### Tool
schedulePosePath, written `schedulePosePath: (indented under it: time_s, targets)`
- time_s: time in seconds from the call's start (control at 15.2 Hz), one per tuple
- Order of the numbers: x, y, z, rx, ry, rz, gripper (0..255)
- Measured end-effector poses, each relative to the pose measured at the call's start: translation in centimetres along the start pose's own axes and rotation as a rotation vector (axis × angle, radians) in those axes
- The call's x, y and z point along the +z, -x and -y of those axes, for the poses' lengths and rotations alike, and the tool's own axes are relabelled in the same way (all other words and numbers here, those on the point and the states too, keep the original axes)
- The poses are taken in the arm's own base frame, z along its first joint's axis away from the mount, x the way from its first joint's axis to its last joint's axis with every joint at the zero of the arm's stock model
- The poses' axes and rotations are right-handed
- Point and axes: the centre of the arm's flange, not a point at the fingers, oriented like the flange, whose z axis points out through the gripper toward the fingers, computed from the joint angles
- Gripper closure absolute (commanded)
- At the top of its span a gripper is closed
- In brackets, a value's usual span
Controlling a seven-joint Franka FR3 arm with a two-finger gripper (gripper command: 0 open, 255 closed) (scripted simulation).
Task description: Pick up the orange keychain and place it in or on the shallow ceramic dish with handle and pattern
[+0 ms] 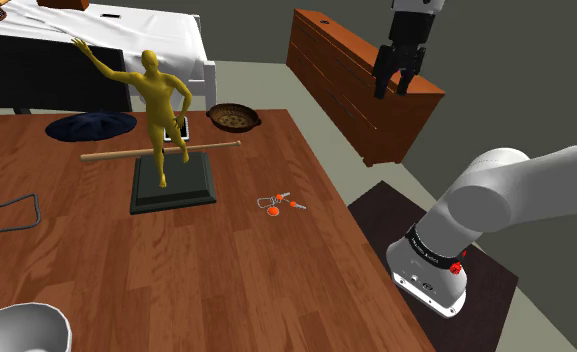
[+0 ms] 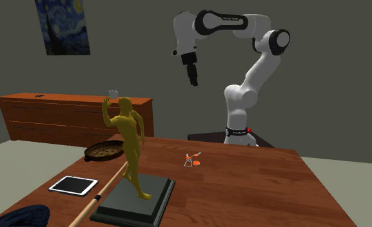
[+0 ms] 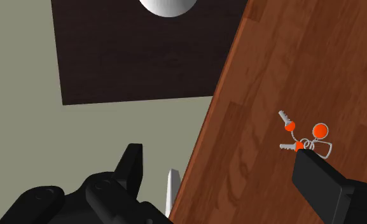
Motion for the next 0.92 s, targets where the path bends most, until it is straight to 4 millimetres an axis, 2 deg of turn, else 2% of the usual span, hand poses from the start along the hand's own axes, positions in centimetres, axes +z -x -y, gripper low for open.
schedulePosePath:
  time_s: [0.13,0.2,0.66,0.92]
  targets:
    - [0.4,0.2,0.5,0.009,0.000,-0.003,0]
    - [1.2,0.3,1.1,0.023,0.000,-0.008,0]
    - [7.1,0.8,7.6,0.157,0.001,-0.057,0]
    - [11.3,0.7,11.4,0.237,0.001,-0.086,0]
